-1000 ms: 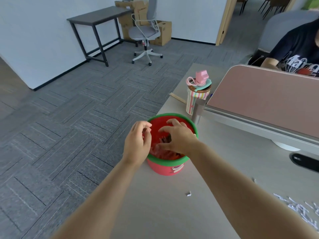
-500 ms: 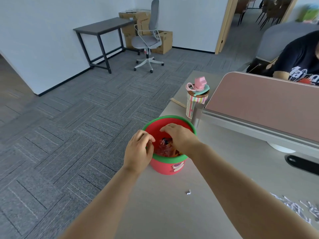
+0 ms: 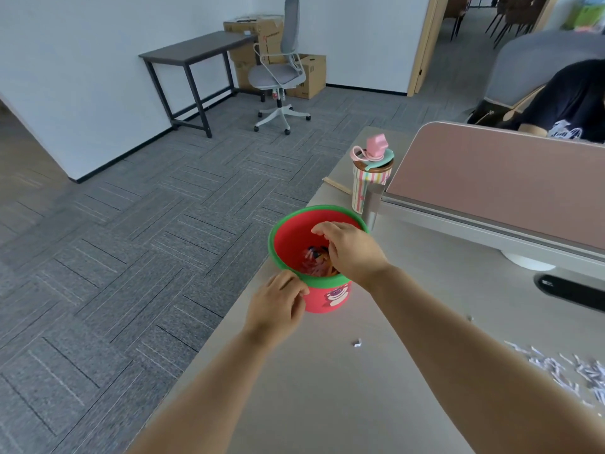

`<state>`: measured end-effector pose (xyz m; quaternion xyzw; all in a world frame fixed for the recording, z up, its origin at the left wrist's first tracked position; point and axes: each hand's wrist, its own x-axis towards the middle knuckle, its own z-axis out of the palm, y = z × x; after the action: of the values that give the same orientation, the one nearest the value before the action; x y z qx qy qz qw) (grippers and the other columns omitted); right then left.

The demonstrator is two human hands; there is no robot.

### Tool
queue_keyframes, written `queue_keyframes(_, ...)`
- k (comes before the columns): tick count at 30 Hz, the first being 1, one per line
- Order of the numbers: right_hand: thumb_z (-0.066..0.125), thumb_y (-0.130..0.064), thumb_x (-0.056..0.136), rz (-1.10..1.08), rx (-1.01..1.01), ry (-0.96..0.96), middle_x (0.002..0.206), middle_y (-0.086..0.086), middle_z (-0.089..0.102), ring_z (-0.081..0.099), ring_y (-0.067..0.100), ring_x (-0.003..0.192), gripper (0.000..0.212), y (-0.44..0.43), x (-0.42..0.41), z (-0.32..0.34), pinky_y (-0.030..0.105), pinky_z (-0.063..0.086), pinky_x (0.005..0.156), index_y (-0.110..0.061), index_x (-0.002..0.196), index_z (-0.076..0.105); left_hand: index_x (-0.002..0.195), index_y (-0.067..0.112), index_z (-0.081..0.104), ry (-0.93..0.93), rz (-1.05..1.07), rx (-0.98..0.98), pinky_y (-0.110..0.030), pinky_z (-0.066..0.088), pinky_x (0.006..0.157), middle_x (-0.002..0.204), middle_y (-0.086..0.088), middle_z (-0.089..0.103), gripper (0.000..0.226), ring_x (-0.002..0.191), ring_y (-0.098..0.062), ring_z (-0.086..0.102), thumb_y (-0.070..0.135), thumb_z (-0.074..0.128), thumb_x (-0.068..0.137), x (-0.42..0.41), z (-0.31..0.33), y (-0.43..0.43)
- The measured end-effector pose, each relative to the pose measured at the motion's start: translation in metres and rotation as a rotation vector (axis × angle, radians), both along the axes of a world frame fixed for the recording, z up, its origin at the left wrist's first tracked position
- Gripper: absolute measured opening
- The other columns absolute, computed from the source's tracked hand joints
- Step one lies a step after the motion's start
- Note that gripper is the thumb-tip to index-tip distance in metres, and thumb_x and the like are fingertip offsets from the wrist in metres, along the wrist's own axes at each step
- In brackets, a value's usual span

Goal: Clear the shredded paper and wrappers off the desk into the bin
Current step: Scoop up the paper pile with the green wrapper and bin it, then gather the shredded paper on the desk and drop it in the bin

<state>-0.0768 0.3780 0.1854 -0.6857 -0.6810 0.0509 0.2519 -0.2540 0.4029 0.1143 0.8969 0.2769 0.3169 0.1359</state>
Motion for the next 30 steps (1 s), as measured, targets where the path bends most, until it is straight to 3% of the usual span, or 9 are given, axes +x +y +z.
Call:
queue_keyframes(5, 0.046, 0.003, 0.076, -0.053, 0.252, 0.045, 0.095, 0.013, 0.068, 0.061, 0.034, 0.084, 0.027, -0.042, 0.022, -0.032, 0.039, 0.054, 0.066, -0.005, 0.096, 0.063, 0.084, 0.019, 0.053, 0.142, -0.119, -0.099, -0.031, 0.048, 0.048, 0.079, -0.003, 0.058, 0.014, 0.072, -0.019, 0.052, 0.016, 0.042, 0.076, 0.02, -0.044, -0.031)
queue_keyframes(8, 0.048, 0.005, 0.073, -0.163, 0.228, 0.075, 0.095, 0.014, 0.066, 0.059, 0.035, 0.083, 0.03, -0.079, 0.043, -0.067, 0.037, 0.051, 0.07, -0.004, 0.096, 0.063, 0.114, 0.006, 0.058, 0.373, -0.168, -0.194, -0.039, 0.052, 0.081, 0.121, -0.011, 0.058, 0.044, 0.111, -0.025, 0.053, 0.031, 0.04, 0.083, 0.042, -0.086, -0.056)
queue_keyframes(11, 0.049, 0.007, 0.071, -0.26, 0.145, 0.101, 0.097, 0.013, 0.065, 0.058, 0.035, 0.085, 0.034, -0.122, 0.063, -0.102, 0.038, 0.05, 0.075, -0.006, 0.1, 0.061, 0.143, 0.0, 0.013, 0.718, -0.168, -0.279, -0.04, 0.01, 0.11, 0.148, -0.009, -0.007, 0.08, 0.138, -0.023, -0.005, 0.055, 0.02, 0.084, 0.063, -0.113, -0.081)
queue_keyframes(12, 0.049, 0.006, 0.072, -0.291, 0.117, 0.107, 0.098, 0.013, 0.065, 0.057, 0.035, 0.085, 0.034, -0.136, 0.069, -0.111, 0.038, 0.05, 0.075, -0.006, 0.101, 0.061, 0.143, -0.001, 0.01, 0.764, -0.14, -0.274, -0.043, 0.008, 0.111, 0.146, -0.01, -0.011, 0.084, 0.137, -0.024, -0.007, 0.057, 0.018, 0.083, 0.069, -0.119, -0.086)
queue_keyframes(15, 0.048, 0.003, 0.071, -0.364, 0.055, 0.123, 0.098, 0.011, 0.065, 0.057, 0.035, 0.085, 0.035, -0.172, 0.083, -0.133, 0.038, 0.05, 0.074, -0.007, 0.101, 0.061, 0.131, -0.01, 0.038, 0.795, -0.102, -0.241, -0.059, 0.032, 0.097, 0.141, -0.026, 0.032, 0.079, 0.129, -0.038, 0.033, 0.051, 0.029, 0.081, 0.09, -0.127, -0.095)
queue_keyframes(19, 0.05, 0.002, 0.07, -0.441, 0.007, 0.137, 0.099, 0.011, 0.065, 0.058, 0.036, 0.087, 0.035, -0.205, 0.097, -0.15, 0.041, 0.05, 0.074, -0.007, 0.101, 0.061, 0.144, 0.002, 0.001, 0.883, -0.144, -0.148, -0.048, 0.0, 0.109, 0.153, -0.015, -0.007, 0.078, 0.138, -0.027, -0.009, 0.057, 0.018, 0.091, 0.121, -0.129, -0.107)
queue_keyframes(23, 0.051, -0.013, 0.073, -0.588, -0.067, 0.065, 0.113, 0.011, 0.062, 0.054, 0.034, 0.103, 0.037, -0.255, 0.123, -0.166, 0.049, 0.046, 0.084, -0.013, 0.109, 0.058, 0.145, 0.013, -0.009, 0.901, -0.215, -0.102, -0.049, -0.008, 0.108, 0.151, -0.006, -0.023, 0.072, 0.135, -0.022, -0.023, 0.056, 0.018, 0.094, 0.167, -0.13, -0.132)
queue_keyframes(27, 0.046, -0.041, 0.085, -0.898, -0.26, -0.046, 0.146, 0.01, 0.033, 0.019, 0.032, 0.136, 0.052, -0.335, 0.167, -0.181, 0.059, 0.011, 0.106, -0.021, 0.133, 0.04, 0.133, 0.03, -0.03, 0.832, -0.308, -0.071, -0.052, -0.007, 0.108, 0.139, -0.001, -0.041, 0.083, 0.129, -0.023, -0.034, 0.078, -0.008, 0.069, 0.214, -0.136, -0.158)
queue_keyframes(30, 0.041, -0.06, 0.084, -1.065, -0.456, -0.027, 0.155, 0.004, -0.003, -0.015, 0.027, 0.138, 0.076, -0.39, 0.189, -0.189, 0.057, -0.008, 0.106, -0.027, 0.144, 0.008, 0.132, 0.028, -0.029, 0.783, -0.28, -0.09, -0.051, -0.008, 0.107, 0.137, -0.003, -0.042, 0.091, 0.132, -0.029, -0.03, 0.08, -0.003, 0.062, 0.246, -0.139, -0.167)
